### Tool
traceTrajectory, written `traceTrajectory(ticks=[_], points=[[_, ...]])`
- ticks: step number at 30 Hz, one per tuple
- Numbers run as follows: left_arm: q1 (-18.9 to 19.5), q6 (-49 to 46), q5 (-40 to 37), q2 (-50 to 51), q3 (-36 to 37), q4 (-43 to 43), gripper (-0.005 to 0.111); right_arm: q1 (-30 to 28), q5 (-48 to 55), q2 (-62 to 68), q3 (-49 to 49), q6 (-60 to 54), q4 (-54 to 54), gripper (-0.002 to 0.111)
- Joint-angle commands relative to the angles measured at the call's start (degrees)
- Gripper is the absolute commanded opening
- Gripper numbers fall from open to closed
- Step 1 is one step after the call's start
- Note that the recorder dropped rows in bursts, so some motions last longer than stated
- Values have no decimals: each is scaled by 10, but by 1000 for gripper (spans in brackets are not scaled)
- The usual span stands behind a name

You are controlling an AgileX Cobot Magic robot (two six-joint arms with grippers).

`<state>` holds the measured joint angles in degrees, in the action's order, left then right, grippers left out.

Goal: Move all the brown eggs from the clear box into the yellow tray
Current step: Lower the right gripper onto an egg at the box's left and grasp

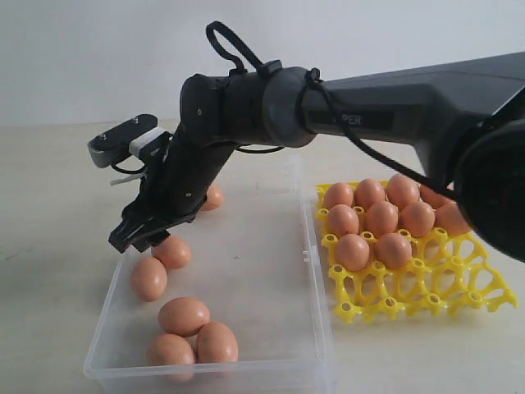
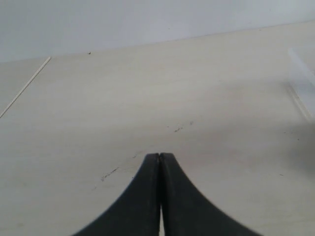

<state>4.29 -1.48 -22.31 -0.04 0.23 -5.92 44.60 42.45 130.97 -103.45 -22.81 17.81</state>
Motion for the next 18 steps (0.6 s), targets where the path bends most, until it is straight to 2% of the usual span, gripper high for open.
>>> traceTrajectory(ticks=[1, 18], points=[[-3, 3, 5, 0, -2, 0, 0, 0, 51, 25, -39, 29, -44, 55], [-3, 3, 5, 0, -2, 0, 0, 0, 57, 46, -62, 50, -28, 55]])
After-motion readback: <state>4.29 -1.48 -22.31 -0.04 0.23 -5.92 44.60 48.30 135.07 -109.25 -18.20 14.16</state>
